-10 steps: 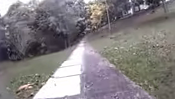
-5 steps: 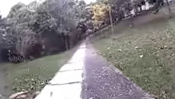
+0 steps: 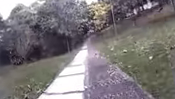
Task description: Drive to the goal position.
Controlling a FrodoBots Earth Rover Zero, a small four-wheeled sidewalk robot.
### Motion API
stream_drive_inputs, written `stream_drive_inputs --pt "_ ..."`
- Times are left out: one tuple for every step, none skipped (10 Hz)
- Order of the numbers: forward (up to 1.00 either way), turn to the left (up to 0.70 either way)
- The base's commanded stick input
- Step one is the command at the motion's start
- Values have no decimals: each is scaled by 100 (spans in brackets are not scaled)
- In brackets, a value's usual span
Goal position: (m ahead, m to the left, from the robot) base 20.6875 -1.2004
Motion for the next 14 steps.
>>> stream_drive_inputs --pt "70 1" --pt "70 -3" --pt "70 -13" --pt "70 -13" --pt "70 -13" --pt "70 -13" --pt "70 -13" --pt "70 -13" --pt "70 -13" --pt "70 -13" --pt "70 -13" --pt "70 -13" --pt "70 -13" --pt "70 -13"
